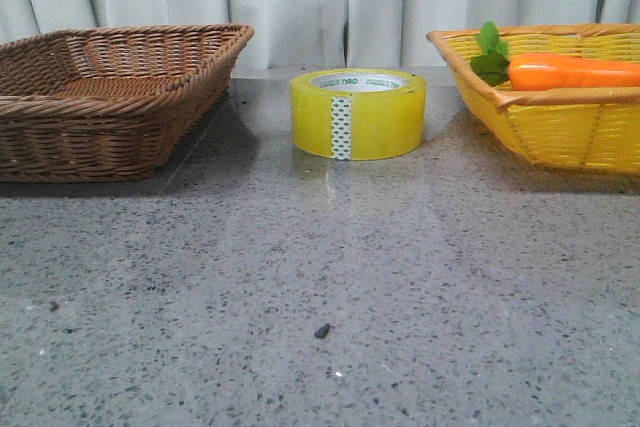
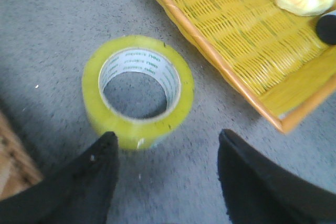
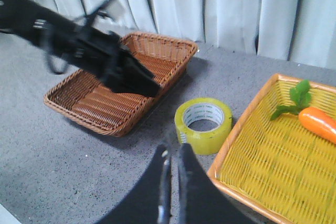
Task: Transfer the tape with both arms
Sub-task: 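Open the right gripper and withdraw it from the tape roll, then lower the left gripper onto the tape roll and grasp its rim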
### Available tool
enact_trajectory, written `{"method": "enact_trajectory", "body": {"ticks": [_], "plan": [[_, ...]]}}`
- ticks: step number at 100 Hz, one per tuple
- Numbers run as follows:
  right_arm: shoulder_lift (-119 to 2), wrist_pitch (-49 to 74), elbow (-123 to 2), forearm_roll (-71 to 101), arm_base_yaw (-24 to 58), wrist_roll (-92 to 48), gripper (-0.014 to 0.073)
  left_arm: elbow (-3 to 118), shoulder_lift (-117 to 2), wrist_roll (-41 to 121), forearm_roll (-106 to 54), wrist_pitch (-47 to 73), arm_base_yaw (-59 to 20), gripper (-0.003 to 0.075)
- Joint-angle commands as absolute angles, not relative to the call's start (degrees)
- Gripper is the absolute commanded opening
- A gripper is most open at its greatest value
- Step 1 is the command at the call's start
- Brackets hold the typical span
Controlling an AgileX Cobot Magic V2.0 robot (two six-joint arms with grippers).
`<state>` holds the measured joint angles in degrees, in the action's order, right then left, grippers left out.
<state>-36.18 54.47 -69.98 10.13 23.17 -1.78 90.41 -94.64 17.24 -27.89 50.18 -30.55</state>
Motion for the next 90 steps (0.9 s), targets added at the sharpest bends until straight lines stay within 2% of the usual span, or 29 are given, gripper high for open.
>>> {"method": "enact_trajectory", "body": {"ticks": [1,16,34,90], "plan": [[-34.86,50.55,-70.83,9.44,23.15,-0.61,-0.0056,99.13,-98.65,13.89,-27.90,50.38,-30.98,0.0388],[-34.74,54.75,-70.94,9.44,23.15,1.05,-0.0056,106.36,-105.79,13.19,-27.05,50.46,-30.98,0.0401],[-34.74,56.54,-70.94,9.44,23.15,2.56,-0.0056,107.05,-109.22,13.19,-25.04,46.63,-30.98,0.0497],[-34.85,56.67,-70.94,9.33,23.15,2.57,-0.0056,106.82,-116.23,13.32,-22.56,45.00,-31.78,0.0494]]}}
